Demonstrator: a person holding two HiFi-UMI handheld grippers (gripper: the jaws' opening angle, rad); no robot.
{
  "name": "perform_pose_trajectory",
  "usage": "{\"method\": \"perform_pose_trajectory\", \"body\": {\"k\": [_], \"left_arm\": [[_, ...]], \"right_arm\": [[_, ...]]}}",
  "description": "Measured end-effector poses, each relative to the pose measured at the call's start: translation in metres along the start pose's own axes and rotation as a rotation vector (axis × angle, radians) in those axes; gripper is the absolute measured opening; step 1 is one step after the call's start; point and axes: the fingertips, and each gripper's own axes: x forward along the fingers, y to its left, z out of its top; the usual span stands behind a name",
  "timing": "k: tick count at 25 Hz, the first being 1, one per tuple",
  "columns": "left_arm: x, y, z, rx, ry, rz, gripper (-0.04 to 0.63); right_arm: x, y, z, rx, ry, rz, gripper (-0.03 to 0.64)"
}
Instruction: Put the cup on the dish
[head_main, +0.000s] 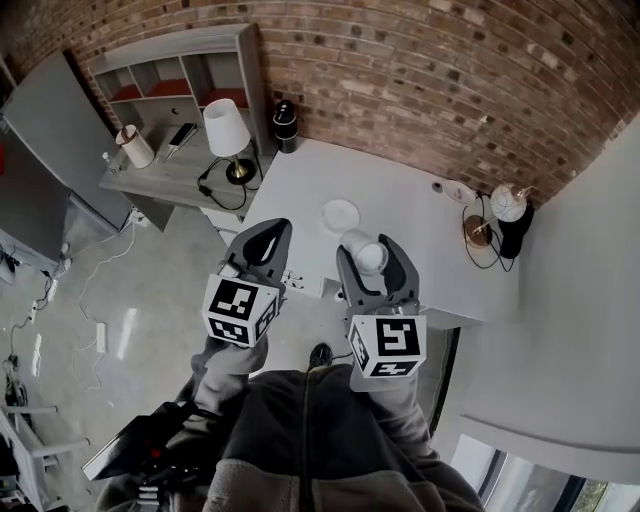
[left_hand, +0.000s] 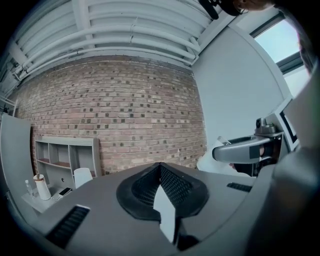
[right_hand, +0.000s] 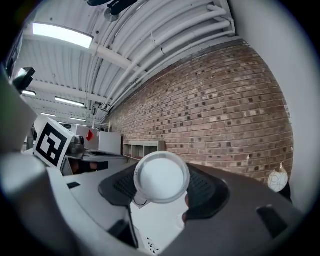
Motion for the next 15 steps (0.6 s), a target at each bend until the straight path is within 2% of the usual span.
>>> {"method": "perform_pose_trajectory", "body": {"k": [5,10,15], "left_arm": [[0.039,-0.005,0.0,0.007,0.018,-0.005,0.005],[0.075,-0.009,-0.017,-0.004,0.058,-0.019,0.005],[0.087,-0.018,-0.023,-0.01,0.079,-0.044,0.005]], "right_arm": [[0.013,-0.034,-0.008,0.029,0.008,-0.007,0.268],[0.032,-0.064,-0.027,0.059,0.035,-0.015,0.268],[0.036,-0.071,-0.034,0.073,0.055,-0.019,0.268]]}}
